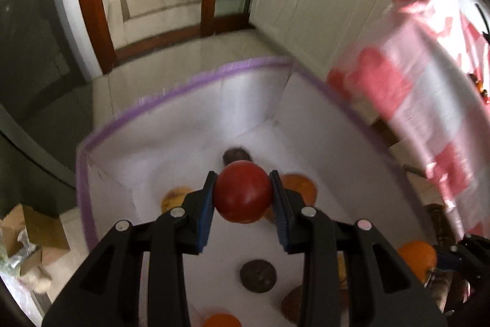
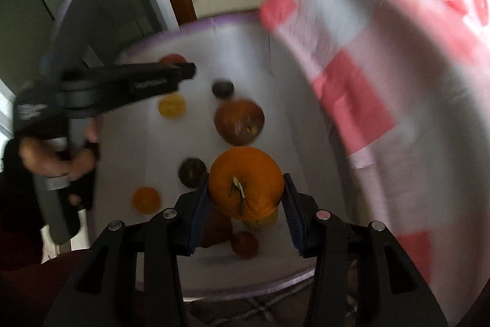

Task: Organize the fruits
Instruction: 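Open both tools above the box to drop the orange and tomato, then move both open tools back over the tablecloth toward the remaining fruits, then grasp a red tomato with the right tool while the left tool grasps a mangosteen, then lift the tomato and mangosteen and carry them toward the white box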

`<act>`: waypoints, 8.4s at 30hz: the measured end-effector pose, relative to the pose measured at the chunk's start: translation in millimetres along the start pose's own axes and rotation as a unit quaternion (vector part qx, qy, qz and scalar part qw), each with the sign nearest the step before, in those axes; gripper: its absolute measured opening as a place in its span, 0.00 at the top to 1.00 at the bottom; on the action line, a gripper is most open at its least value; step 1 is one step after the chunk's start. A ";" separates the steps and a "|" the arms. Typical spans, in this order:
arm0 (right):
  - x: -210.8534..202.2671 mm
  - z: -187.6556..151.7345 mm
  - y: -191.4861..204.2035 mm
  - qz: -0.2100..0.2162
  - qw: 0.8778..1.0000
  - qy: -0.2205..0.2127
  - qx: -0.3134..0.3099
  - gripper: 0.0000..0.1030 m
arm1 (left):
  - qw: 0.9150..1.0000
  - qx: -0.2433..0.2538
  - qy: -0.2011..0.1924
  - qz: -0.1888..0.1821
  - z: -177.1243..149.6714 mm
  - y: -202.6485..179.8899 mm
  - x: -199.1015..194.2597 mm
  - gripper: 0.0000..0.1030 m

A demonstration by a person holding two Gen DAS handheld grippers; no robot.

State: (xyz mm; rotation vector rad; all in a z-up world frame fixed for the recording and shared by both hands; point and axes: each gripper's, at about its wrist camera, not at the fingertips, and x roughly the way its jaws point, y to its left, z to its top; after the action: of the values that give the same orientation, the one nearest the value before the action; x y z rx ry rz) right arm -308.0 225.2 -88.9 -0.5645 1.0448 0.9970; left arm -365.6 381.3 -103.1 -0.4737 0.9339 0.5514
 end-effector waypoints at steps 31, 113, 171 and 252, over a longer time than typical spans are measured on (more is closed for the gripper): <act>-89.5 -0.9 -10.9 0.047 0.995 -0.086 -0.022 0.36 | 0.992 -0.035 -0.105 0.068 8.7 -0.7 -37.3 0.06; -220.7 -113.2 -533.4 -0.189 0.762 -0.339 0.519 0.61 | 0.955 0.147 -0.133 -0.220 193.4 -585.4 28.8 0.02; -235.4 -131.8 -534.8 -0.153 0.730 -0.399 0.533 0.61 | 0.933 0.246 -0.124 -0.230 103.2 -558.8 -32.7 0.61; -221.8 -122.8 -268.2 -0.060 0.867 -0.326 0.371 0.61 | 0.944 0.173 -0.071 -0.272 29.2 -320.5 -92.1 0.61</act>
State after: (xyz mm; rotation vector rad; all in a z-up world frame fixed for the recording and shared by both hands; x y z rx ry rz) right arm -159.0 -85.6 42.9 0.3364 0.6795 0.5290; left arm -190.4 131.8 35.3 -0.3462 0.6986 -0.0839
